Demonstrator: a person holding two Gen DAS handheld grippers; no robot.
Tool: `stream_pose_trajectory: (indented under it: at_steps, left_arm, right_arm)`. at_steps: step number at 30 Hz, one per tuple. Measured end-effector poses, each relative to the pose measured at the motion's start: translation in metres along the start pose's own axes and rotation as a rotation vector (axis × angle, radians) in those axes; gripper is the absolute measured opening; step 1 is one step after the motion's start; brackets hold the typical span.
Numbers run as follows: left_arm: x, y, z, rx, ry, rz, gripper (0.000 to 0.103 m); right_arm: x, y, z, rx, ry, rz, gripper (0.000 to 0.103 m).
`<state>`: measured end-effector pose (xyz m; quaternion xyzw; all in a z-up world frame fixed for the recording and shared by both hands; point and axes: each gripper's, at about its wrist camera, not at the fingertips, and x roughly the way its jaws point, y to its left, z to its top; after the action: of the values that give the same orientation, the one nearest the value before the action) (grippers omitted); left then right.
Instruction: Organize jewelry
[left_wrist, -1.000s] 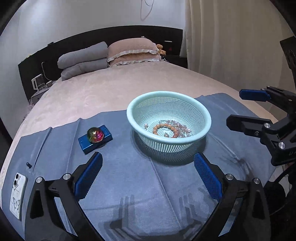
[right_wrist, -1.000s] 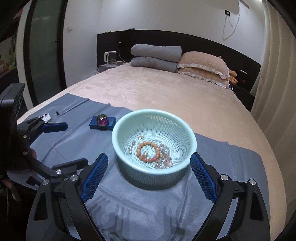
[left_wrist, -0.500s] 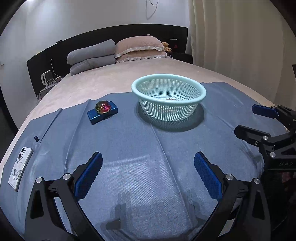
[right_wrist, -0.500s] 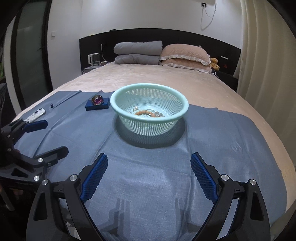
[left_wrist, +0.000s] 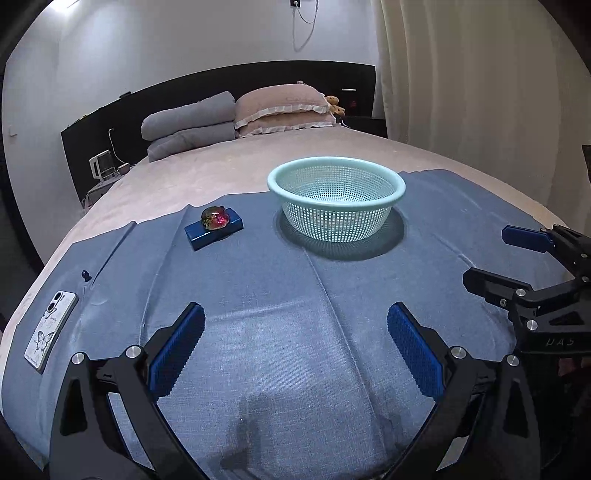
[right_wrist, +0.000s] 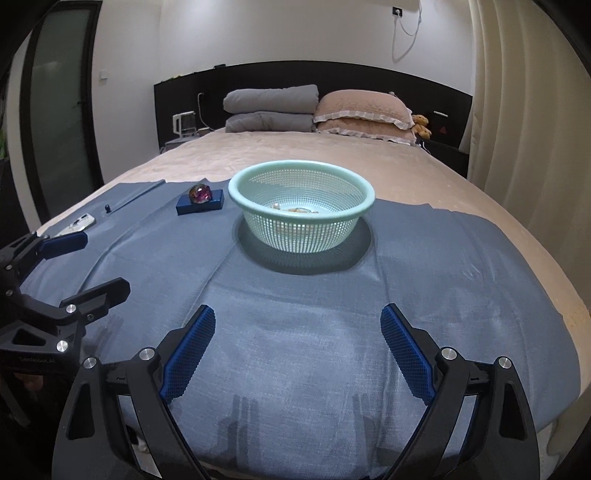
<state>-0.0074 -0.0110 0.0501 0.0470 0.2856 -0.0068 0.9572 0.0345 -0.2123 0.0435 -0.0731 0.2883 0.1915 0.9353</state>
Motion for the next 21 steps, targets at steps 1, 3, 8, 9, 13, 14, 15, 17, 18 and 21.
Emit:
stream_pose_trajectory:
  at_steps: [1, 3, 8, 9, 13, 14, 15, 17, 18, 21]
  left_arm:
    - [0.001, 0.000, 0.000, -0.003, 0.004, -0.001, 0.097]
    - [0.001, 0.001, 0.000, -0.004, 0.004, 0.002, 0.097]
    - [-0.001, 0.001, 0.002, 0.002, 0.000, -0.001, 0.097]
    - [-0.001, 0.001, 0.002, -0.005, 0.000, -0.004, 0.097]
    - [-0.002, 0.004, 0.002, -0.007, 0.006, -0.003, 0.097]
    - [-0.002, 0.004, 0.002, -0.006, 0.007, -0.003, 0.097]
    - [-0.002, 0.004, 0.002, -0.006, 0.007, -0.002, 0.097]
    - [-0.002, 0.004, 0.002, -0.010, 0.014, -0.010, 0.097]
    - [-0.001, 0.004, 0.003, -0.011, 0.018, -0.010, 0.097]
    - [-0.002, 0.005, 0.003, -0.011, 0.018, -0.013, 0.097]
  right_arm:
    - [0.000, 0.001, -0.001, -0.002, -0.001, -0.001, 0.087]
    - [0.001, 0.002, -0.001, -0.008, 0.024, 0.008, 0.087]
    - [-0.004, 0.006, 0.000, -0.024, 0.026, 0.003, 0.087]
    - [-0.004, 0.006, 0.000, -0.027, 0.027, 0.002, 0.087]
    - [-0.009, 0.005, -0.001, -0.030, 0.022, -0.001, 0.087]
    - [-0.009, 0.004, -0.001, -0.026, 0.022, 0.001, 0.087]
    - [-0.010, 0.003, 0.000, -0.023, 0.023, 0.002, 0.087]
    - [-0.011, 0.002, 0.000, -0.021, 0.025, 0.000, 0.087]
    - [-0.011, 0.001, 0.000, -0.021, 0.025, 0.000, 0.087]
    - [-0.013, 0.000, 0.001, -0.019, 0.026, 0.004, 0.087]
